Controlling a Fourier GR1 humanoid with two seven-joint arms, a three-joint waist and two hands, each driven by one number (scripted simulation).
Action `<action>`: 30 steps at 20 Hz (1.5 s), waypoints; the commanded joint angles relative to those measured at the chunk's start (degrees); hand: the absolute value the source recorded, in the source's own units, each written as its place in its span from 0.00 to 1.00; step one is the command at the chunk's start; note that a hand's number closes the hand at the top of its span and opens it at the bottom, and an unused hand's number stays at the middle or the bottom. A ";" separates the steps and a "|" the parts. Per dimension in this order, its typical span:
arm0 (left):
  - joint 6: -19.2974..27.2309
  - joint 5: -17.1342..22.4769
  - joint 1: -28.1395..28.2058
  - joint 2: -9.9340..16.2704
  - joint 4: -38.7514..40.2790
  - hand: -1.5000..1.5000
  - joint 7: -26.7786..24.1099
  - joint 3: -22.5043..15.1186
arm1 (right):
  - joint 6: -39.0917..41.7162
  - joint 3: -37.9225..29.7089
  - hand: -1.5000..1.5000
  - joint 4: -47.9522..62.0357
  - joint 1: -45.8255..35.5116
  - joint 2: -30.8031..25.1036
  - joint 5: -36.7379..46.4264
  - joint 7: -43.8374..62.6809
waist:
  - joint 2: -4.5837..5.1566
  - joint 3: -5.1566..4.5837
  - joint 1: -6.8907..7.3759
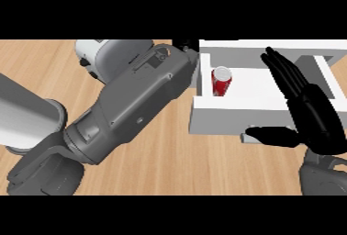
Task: Pick up the can, place it into the drawer and close the drawer
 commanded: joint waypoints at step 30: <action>3.93 -9.50 12.05 17.67 -24.55 0.00 14.77 -0.53 | -43.82 -5.73 0.00 77.28 -34.97 -2.13 23.89 -4.73 | 0.67 0.15 2.57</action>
